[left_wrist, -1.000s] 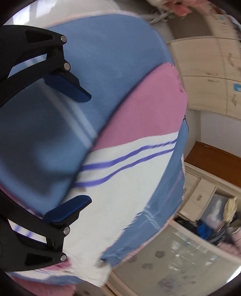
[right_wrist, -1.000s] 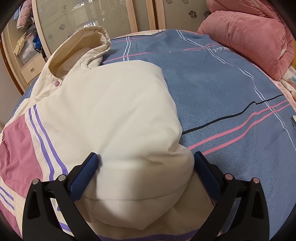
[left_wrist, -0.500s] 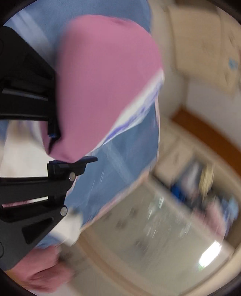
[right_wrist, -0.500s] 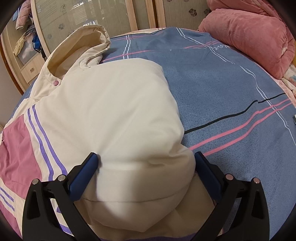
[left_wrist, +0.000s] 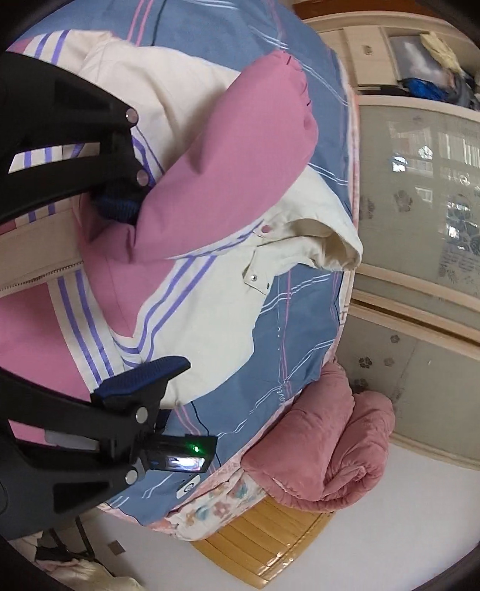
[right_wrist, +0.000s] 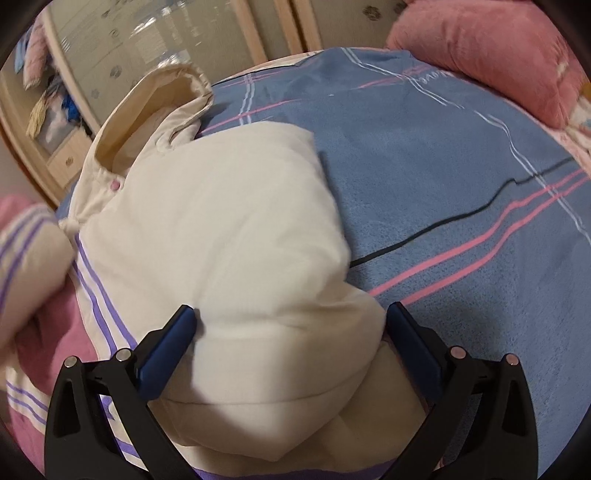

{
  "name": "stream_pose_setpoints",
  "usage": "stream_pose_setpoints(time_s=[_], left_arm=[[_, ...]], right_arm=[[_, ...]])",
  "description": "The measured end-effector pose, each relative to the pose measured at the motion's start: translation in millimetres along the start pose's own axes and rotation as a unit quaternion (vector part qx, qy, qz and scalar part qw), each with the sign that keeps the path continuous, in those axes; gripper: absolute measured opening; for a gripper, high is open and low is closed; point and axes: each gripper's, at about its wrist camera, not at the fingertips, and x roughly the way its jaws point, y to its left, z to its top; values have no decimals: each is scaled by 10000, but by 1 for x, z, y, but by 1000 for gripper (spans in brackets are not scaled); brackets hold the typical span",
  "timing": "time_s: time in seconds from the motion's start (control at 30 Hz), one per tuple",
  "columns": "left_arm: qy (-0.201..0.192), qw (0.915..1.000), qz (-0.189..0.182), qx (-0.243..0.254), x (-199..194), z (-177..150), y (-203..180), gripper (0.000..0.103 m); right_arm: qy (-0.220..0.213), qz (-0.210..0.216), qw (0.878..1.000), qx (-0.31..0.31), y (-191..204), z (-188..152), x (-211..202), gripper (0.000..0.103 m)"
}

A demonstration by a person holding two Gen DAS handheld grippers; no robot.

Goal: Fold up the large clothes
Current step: 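Grasp the other pink sleeve cuff with the left gripper, then lift the pink sleeve and carry it across the jacket front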

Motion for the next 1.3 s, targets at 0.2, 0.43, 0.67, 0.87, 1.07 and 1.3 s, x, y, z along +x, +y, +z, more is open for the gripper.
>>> stream_pose_setpoints(time_s=[0.2, 0.43, 0.67, 0.87, 1.07, 1.3], left_arm=[[119, 9998, -10, 168, -15, -23, -2, 89], [1105, 9911, -40, 735, 49, -87, -49, 88], [1245, 9572, 1195, 2324, 72, -133, -91, 88], [734, 9700, 926, 2122, 21, -127, -88, 89], [231, 9801, 324, 1947, -8, -119, -92, 90], [261, 9911, -301, 1272, 13, -92, -92, 92]], right_arm=[[50, -25, 10000, 52, 1, 0, 3, 102], [58, 37, 9999, 108, -3, 0, 2, 102], [67, 59, 9999, 115, -5, 0, 4, 102], [80, 34, 9999, 98, -4, 0, 4, 102], [69, 99, 9998, 152, -6, 0, 3, 102], [-464, 467, 9926, 1016, -39, 9, -29, 102]])
